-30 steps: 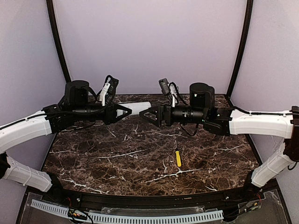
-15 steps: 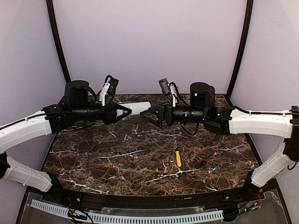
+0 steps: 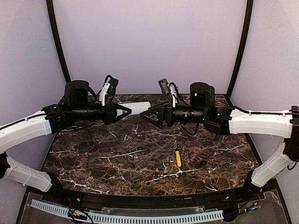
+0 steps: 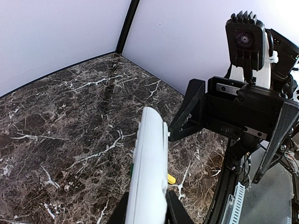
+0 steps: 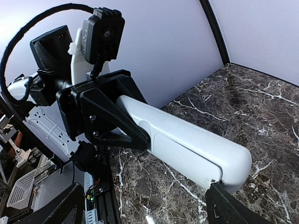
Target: Unload the batteries from the remote control
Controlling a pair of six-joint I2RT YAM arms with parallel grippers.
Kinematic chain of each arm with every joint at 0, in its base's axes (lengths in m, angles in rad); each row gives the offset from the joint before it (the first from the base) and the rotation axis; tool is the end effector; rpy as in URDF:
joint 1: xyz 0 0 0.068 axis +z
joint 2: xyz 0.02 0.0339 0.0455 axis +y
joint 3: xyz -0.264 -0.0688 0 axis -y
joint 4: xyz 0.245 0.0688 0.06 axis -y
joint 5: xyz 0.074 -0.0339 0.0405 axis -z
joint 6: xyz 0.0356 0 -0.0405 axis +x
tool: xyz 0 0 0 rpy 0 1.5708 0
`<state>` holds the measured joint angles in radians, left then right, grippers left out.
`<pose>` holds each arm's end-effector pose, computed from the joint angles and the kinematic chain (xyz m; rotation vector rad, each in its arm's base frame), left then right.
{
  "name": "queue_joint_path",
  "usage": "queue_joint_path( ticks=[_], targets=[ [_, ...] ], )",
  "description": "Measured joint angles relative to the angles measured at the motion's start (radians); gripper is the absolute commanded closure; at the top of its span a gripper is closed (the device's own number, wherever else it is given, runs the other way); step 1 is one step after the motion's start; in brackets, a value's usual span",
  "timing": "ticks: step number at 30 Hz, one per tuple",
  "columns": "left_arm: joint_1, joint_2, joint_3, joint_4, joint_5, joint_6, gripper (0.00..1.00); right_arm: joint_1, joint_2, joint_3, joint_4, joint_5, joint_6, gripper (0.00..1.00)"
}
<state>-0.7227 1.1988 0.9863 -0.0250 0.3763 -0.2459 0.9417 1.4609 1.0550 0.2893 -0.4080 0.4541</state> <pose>0.2016 -0.1952 0.3412 0.7225 1.7721 -1.0122 0.1920 0.2879 0.3219 -0.7768 1.7127 1.3506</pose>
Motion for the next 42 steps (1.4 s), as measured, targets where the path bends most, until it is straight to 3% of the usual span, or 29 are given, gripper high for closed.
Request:
queue_joint_path(
  ticks=[19,42],
  targets=[
    [-0.001,0.002,0.0,-0.019,-0.053,0.008,1.0,0.056,0.002,0.044,0.015,-0.112,-0.005,0.11],
    [-0.001,0.002,0.0,-0.019,-0.064,0.018,1.0,0.056,0.001,0.044,-0.012,-0.085,-0.023,0.11]
  ],
)
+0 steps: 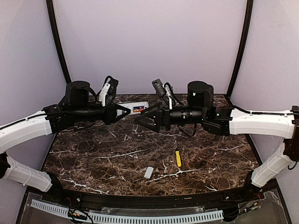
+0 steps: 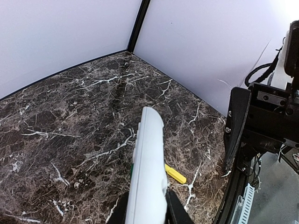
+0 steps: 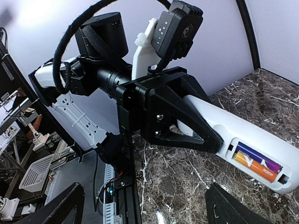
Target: Unload the batteries from the remote control
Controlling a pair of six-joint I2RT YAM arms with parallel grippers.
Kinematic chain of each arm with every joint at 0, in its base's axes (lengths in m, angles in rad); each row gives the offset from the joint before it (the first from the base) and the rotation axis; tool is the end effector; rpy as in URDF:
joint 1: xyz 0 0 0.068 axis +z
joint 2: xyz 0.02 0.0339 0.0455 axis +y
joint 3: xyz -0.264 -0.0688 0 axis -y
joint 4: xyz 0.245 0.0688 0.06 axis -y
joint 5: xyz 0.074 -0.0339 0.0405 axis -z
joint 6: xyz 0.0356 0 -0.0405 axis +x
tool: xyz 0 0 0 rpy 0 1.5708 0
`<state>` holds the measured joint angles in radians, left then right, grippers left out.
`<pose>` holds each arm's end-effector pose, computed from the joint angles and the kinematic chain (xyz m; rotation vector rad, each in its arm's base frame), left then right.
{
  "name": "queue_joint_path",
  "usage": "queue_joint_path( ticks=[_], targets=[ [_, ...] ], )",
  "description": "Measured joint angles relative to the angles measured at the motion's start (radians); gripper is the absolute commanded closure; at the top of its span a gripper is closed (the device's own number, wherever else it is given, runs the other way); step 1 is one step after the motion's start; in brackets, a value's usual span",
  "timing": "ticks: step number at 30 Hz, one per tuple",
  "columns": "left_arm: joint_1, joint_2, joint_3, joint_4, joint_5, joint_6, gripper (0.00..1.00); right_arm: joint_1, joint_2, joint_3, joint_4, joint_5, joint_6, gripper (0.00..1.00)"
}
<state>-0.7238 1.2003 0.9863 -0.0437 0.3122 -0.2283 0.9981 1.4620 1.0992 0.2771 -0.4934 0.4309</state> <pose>0.2032 -0.1942 0.3387 0.6927 1.7944 -0.9414 0.1737 0.3005 0.3361 -0.9164 1.6355 1.4459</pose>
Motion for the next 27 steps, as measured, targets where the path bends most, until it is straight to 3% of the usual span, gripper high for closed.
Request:
queue_joint_path(
  ticks=[15,27],
  targets=[
    [-0.007,0.026,0.0,0.011,0.021,0.0,1.0,0.0,-0.213,-0.146,-0.151,0.267,0.005,0.07],
    [-0.131,0.109,-0.051,0.099,0.013,-0.093,1.0,-0.038,-0.424,-0.295,-0.339,0.521,0.084,0.05]
  ],
)
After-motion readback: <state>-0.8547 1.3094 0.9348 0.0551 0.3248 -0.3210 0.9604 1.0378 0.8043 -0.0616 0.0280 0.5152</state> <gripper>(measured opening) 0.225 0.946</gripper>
